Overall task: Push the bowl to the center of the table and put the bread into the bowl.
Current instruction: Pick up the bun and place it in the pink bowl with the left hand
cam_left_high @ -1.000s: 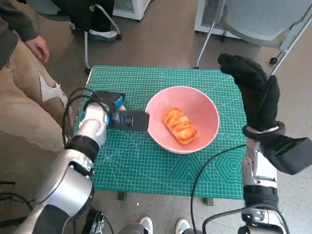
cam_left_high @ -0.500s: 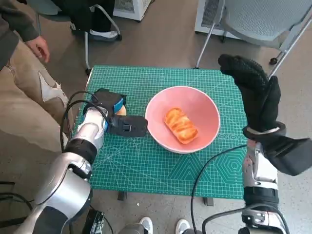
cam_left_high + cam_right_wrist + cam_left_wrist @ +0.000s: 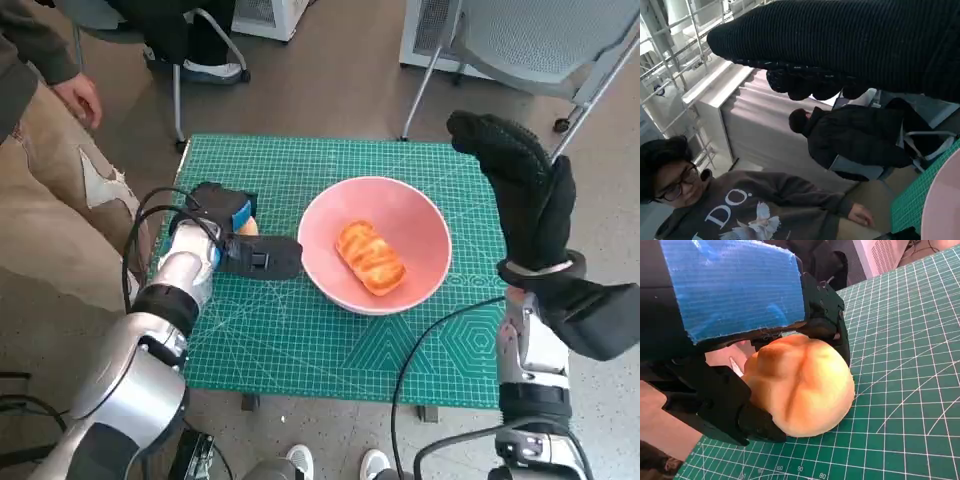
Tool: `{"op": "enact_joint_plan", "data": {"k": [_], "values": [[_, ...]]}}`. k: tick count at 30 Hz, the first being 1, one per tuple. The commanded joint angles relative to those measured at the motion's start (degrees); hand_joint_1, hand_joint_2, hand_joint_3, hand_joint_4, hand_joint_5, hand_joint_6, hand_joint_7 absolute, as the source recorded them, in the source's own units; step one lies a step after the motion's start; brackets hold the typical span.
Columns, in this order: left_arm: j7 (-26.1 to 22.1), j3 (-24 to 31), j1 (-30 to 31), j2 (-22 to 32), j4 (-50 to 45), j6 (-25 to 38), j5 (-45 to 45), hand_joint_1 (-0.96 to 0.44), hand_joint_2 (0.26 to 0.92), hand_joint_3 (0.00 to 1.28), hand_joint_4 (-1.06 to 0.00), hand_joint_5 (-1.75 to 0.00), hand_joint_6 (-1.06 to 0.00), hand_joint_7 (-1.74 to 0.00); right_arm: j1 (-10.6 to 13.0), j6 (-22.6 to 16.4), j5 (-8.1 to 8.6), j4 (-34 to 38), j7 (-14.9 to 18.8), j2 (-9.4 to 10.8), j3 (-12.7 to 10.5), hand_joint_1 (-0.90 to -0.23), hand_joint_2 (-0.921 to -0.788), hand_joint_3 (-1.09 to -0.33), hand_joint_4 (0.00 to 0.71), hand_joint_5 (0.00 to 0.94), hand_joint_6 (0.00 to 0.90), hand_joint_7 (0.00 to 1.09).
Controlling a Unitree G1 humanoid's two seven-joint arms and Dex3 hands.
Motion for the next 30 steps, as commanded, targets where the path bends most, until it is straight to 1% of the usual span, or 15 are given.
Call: {"op": "enact_joint_plan", "data": {"k": [1,2,3,4,5,6,7,9,10,12,13,15,18,23,30], "values": [[-1.35,1.07,-0.45,1.64,-0.27,-0.35,-0.95,0.00,0.910,0.23,-0.41,-1.60,-0.61,-1.04,1.07,0.74,0.47,0.37,0.74,0.25,0.14,-0.743,-0.921,-0.776,0.170,0.000,0.000,0.48],[-1.68,1.43,-1.09,2.05,-0.68,-0.67,-1.20,0.00,0.907,0.23,-0.41,-1.59,-0.63,-1.04,1.07,0.74,0.47,0.34,0.75,0.25,0.17,-0.743,-0.921,-0.776,0.170,0.000,0.000,0.48],[-1.91,1.69,-1.53,2.33,-0.97,-0.90,-1.37,0.00,0.841,0.35,-0.40,-1.61,-0.62,-1.11,1.08,0.74,0.47,0.33,0.77,0.25,0.19,-0.743,-0.921,-0.776,0.170,0.000,0.000,0.48],[-2.14,2.10,-2.21,2.80,-1.51,-1.26,-1.66,0.00,0.722,0.58,-0.38,-1.66,-0.61,-1.22,1.08,0.70,0.47,0.34,0.78,0.27,0.22,-0.742,-0.921,-0.776,0.170,0.000,0.000,0.48],[-2.31,2.38,-2.65,3.13,-1.89,-1.51,-1.85,0.00,0.630,0.74,-0.39,-1.69,-0.60,-1.30,1.07,0.69,0.46,0.34,0.77,0.28,0.25,-0.740,-0.921,-0.776,0.170,0.000,0.000,0.48],[-2.30,2.91,-3.21,3.72,-2.77,-2.04,-2.28,0.00,0.572,0.85,-0.39,-1.71,-0.60,-1.35,1.03,0.64,0.42,0.42,0.77,0.28,0.28,-0.739,-0.921,-0.777,0.169,0.000,0.000,0.48],[-2.29,3.29,-3.57,4.14,-3.41,-2.42,-2.59,0.00,0.579,0.82,-0.42,-1.68,-0.60,-1.31,1.00,0.60,0.40,0.47,0.76,0.28,0.31,-0.738,-0.921,-0.777,0.169,0.000,-0.001,0.48],[-1.31,4.97,-3.95,5.85,-6.77,-4.10,-3.76,0.00,0.641,0.66,-0.51,-1.56,-0.62,-1.20,0.81,0.53,0.38,0.81,0.81,0.26,0.33,-0.737,-0.921,-0.778,0.169,0.000,-0.001,0.48],[-0.75,6.17,-3.64,6.97,-9.54,-4.99,-4.51,0.00,0.735,0.45,-0.60,-1.43,-0.65,-1.11,0.68,0.55,0.37,0.97,0.81,0.26,0.35,-0.736,-0.921,-0.778,0.169,0.000,-0.001,0.47],[-0.21,8.34,-2.42,8.90,-15.07,-6.14,-5.77,0.00,0.797,0.29,-0.67,-1.32,-0.67,-1.06,0.52,0.57,0.33,1.16,0.81,0.28,0.40,-0.736,-0.921,-0.778,0.168,0.000,-0.001,0.47],[-0.16,9.29,-1.70,9.72,-17.64,-6.47,-6.30,0.00,0.809,0.26,-0.69,-1.29,-0.67,-1.05,0.41,0.57,0.30,1.29,0.81,0.29,0.41,-0.736,-0.921,-0.778,0.168,0.000,-0.001,0.47],[-0.30,12.69,1.38,12.45,-27.67,-7.38,-7.98,0.00,0.837,0.18,-0.74,-1.22,-0.69,-1.02,0.12,0.48,0.15,1.62,0.72,0.40,0.50,-0.736,-0.921,-0.779,0.168,0.000,-0.001,0.47],[-1.08,15.47,4.12,14.44,-36.24,-7.58,-9.02,0.00,0.850,0.14,-0.77,-1.17,-0.70,-1.01,-0.27,0.33,-0.06,2.12,0.59,0.56,0.62,-0.736,-0.921,-0.779,0.168,0.000,-0.001,0.47],[-4.20,19.54,8.64,17.71,-50.60,-8.12,-10.32,0.00,0.855,0.11,-0.80,-1.08,-0.69,-1.07,-0.95,-0.14,-0.73,3.06,0.18,1.06,1.01,-0.733,-0.921,-0.782,0.167,0.000,-0.001,0.47],[-6.54,21.26,11.57,18.59,-58.78,-7.39,-9.70,0.00,0.856,0.11,-0.80,-1.03,-0.70,-1.12,-1.53,-0.80,-1.02,3.97,0.09,1.41,1.34,-0.730,-0.921,-0.789,0.167,0.000,-0.001,0.47]]}}
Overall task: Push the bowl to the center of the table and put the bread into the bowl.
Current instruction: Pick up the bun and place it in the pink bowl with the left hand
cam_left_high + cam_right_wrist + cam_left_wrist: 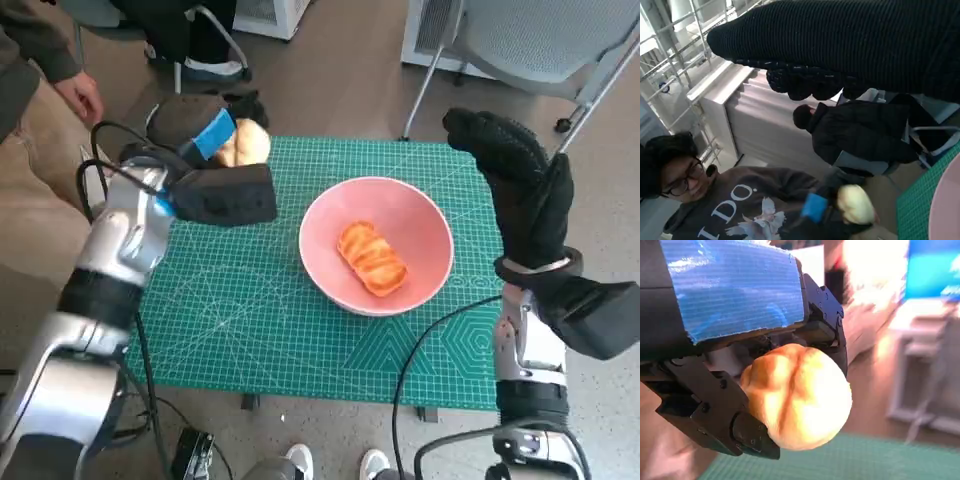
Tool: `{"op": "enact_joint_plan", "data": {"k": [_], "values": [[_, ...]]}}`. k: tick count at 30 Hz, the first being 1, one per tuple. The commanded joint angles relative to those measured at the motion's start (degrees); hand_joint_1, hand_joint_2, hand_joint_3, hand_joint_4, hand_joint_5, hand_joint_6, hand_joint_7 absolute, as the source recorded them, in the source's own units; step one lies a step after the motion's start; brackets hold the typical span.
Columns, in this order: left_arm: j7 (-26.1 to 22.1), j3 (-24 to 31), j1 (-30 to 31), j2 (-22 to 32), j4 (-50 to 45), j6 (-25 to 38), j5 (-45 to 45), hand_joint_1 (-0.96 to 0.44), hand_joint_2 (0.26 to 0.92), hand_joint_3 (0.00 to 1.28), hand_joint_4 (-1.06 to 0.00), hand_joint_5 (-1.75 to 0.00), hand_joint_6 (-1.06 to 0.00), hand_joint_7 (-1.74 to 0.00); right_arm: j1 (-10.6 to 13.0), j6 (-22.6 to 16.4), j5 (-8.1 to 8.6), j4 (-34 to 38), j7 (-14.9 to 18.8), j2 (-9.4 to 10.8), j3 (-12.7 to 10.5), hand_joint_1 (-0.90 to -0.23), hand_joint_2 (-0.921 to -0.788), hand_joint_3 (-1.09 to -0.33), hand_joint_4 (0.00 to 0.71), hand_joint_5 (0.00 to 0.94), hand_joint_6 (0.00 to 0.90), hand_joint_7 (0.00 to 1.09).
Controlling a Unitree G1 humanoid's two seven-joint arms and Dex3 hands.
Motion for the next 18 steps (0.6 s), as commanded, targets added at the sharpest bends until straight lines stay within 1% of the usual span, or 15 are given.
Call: {"op": "enact_joint_plan", "data": {"k": [1,8,14,18], "values": [[-3.39,3.36,4.70,3.53,-13.66,-0.07,-0.84,0.00,0.857,0.11,-0.80,-1.02,-0.70,-1.12,-0.19,-0.17,-1.53,3.11,-0.20,1.13,0.77,-0.730,-0.921,-0.790,0.167,0.000,-0.001,0.47],[-6.80,3.96,6.55,1.58,-18.92,2.70,0.02,0.00,0.865,0.08,-0.81,-0.99,-0.72,-1.12,-0.45,-0.98,-1.53,3.74,0.11,1.04,0.64,-0.713,-0.921,-0.809,0.168,0.001,-0.001,0.47],[-8.32,0.62,8.21,-3.70,-24.02,3.14,0.72,0.00,0.891,0.04,-0.80,-0.99,-0.70,-1.14,-1.03,-1.29,-1.39,4.57,0.41,1.06,0.48,-0.707,-0.921,-0.819,0.169,0.001,-0.001,0.48],[-8.52,-2.07,7.81,-6.99,-23.94,1.02,0.76,0.00,0.898,0.03,-0.80,-0.99,-0.69,-1.16,-1.22,-1.42,-1.40,4.79,0.44,1.19,0.53,-0.707,-0.921,-0.820,0.169,0.001,-0.001,0.48]]}}
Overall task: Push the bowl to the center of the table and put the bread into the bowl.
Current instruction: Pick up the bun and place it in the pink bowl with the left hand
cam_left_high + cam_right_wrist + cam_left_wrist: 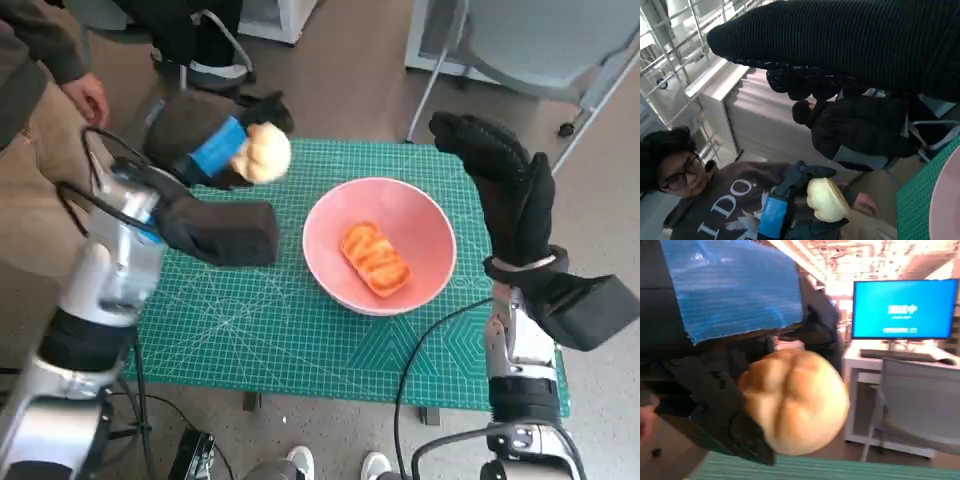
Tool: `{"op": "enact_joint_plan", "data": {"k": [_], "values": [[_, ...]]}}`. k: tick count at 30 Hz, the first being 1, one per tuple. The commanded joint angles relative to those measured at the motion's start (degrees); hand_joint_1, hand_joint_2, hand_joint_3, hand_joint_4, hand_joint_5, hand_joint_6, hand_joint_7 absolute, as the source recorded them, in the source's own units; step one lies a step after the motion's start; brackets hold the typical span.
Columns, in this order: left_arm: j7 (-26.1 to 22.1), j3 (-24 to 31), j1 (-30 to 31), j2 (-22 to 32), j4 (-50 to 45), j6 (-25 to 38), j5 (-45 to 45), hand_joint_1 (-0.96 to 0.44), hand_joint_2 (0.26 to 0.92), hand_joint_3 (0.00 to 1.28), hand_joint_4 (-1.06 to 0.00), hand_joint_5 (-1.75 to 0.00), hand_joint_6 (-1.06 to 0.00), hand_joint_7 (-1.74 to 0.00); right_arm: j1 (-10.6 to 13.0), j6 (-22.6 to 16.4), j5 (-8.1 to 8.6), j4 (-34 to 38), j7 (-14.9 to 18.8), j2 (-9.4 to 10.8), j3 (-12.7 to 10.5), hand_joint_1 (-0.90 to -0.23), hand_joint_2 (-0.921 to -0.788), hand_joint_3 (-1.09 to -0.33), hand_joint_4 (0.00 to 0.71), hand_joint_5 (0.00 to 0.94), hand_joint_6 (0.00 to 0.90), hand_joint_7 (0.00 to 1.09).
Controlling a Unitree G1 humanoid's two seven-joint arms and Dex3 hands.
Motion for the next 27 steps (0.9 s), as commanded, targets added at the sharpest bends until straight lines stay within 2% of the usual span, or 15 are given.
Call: {"op": "enact_joint_plan", "data": {"k": [1,5,11,15,19,27], "values": [[-0.88,-4.16,-0.15,-5.26,-0.74,-2.93,0.40,0.00,0.902,0.03,-0.80,-1.00,-0.68,-1.16,-0.03,0.00,-0.24,1.12,0.44,0.20,0.07,-0.707,-0.921,-0.820,0.169,0.001,-0.001,0.48],[-0.13,-5.80,-2.24,-7.43,2.81,-5.03,1.20,0.00,0.907,0.03,-0.79,-1.01,-0.67,-1.17,0.10,-0.15,-0.30,1.14,0.47,0.24,0.08,-0.708,-0.921,-0.820,0.169,0.001,-0.001,0.48],[0.70,-7.04,-4.58,-10.01,7.56,-6.18,2.82,0.00,0.905,0.03,-0.80,-1.09,-0.68,-1.08,0.57,-0.14,-0.01,0.90,0.70,-0.17,-0.25,-0.715,-0.921,-0.820,0.168,0.000,-0.001,0.48],[1.50,-7.65,-5.39,-10.96,9.80,-6.64,4.34,0.00,0.893,0.03,-0.79,-1.17,-0.74,-0.94,1.12,0.05,0.09,0.19,0.63,-0.39,-0.44,-0.718,-0.921,-0.818,0.169,0.001,-0.001,0.48],[2.30,-8.15,-5.84,-11.32,11.25,-7.32,5.41,0.00,0.890,0.03,-0.78,-1.21,-0.77,-0.88,1.70,0.27,-0.05,-0.59,0.35,-0.55,-0.61,-0.720,-0.921,-0.817,0.169,0.001,0.000,0.48],[2.20,-7.60,-6.25,-12.76,13.20,-7.49,4.43,0.00,0.890,0.04,-0.80,-1.16,-0.74,-0.94,2.53,0.54,-0.56,-1.72,-0.41,-0.58,-0.77,-0.718,-0.921,-0.815,0.170,0.001,-0.001,0.46]]}}
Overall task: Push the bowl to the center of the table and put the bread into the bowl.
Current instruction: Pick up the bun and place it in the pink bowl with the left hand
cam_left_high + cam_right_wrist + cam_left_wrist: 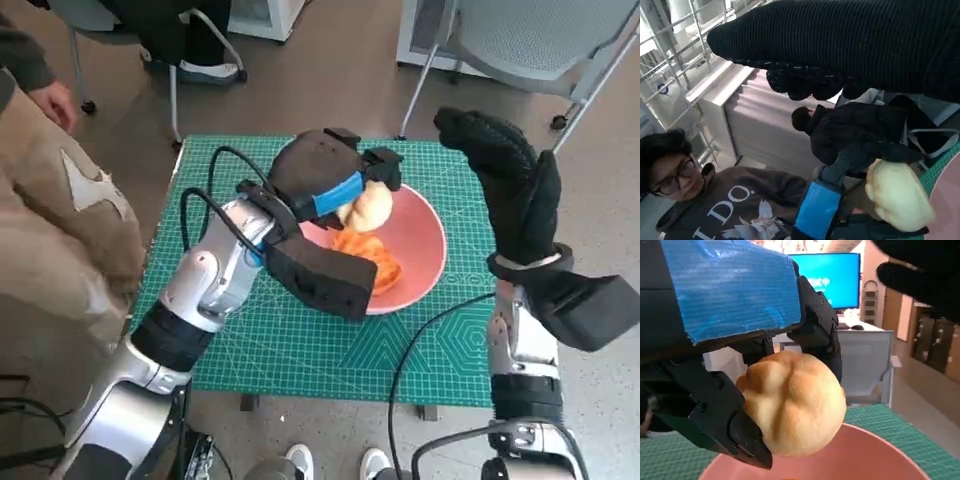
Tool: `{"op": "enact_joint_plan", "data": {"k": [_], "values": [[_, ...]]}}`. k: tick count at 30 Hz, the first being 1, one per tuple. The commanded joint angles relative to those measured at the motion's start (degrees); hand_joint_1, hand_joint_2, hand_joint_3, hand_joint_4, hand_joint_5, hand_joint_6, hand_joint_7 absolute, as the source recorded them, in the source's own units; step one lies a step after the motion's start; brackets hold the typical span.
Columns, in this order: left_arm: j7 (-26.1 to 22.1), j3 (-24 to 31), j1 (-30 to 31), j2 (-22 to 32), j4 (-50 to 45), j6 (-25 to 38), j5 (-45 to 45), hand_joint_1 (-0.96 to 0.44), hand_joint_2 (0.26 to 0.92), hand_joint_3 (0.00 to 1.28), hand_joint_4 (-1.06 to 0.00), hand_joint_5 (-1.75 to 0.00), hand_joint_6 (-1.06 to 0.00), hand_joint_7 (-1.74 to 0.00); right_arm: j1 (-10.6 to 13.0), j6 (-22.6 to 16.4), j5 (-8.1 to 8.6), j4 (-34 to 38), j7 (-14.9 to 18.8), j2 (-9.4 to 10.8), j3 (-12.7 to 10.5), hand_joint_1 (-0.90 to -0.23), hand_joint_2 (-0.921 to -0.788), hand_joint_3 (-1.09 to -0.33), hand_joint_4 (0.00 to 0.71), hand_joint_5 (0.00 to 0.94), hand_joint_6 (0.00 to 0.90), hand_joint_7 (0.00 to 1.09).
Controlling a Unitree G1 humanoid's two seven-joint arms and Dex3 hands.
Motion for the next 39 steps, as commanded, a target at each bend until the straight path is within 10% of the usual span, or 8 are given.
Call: {"op": "enact_joint_plan", "data": {"k": [1,7,9,13,18,39], "values": [[0.39,0.32,-1.31,-1.10,0.92,-0.60,-0.59,0.00,0.890,0.04,-0.80,-1.16,-0.73,-0.94,1.83,0.95,-0.53,-0.72,-0.61,-0.42,-0.17,-0.718,-0.921,-0.815,0.171,0.001,-0.001,0.46],[-2.15,1.53,-0.86,-1.85,0.94,-0.12,-3.34,0.00,0.903,0.03,-0.79,-1.17,-0.70,-0.97,2.20,1.15,-0.98,-1.46,-1.28,-0.45,-0.31,-0.721,-0.921,-0.813,0.172,0.002,0.000,0.46],[-5.15,2.13,-0.41,-2.04,0.07,1.24,-5.27,0.18,0.912,0.08,-0.70,-1.23,-0.58,-0.74,2.20,1.21,-1.09,-1.50,-1.48,-0.45,-0.36,-0.721,-0.921,-0.812,0.172,0.002,0.000,0.46],[-11.38,2.74,-0.02,-2.16,-1.30,4.10,-8.55,0.05,0.807,0.05,-0.28,-0.33,-0.26,-0.23,2.14,1.35,-1.17,-1.54,-1.75,-0.44,-0.35,-0.721,-0.921,-0.810,0.172,0.001,0.000,0.46],[-19.11,3.18,-0.83,-1.90,-1.37,6.70,-12.36,-0.10,0.737,0.01,-0.05,-0.06,-0.11,-0.06,2.18,1.39,-1.42,-1.69,-2.22,-0.28,-0.24,-0.720,-0.921,-0.808,0.172,0.001,0.000,0.46],[-19.29,4.76,-1.01,0.06,2.39,-0.21,-15.15,-0.43,0.722,0.01,0.00,0.00,-0.08,-0.01,2.38,1.17,-1.60,-2.13,-2.71,-0.22,0.37,-0.709,-0.921,-0.811,0.172,0.001,-0.001,0.46]]}}
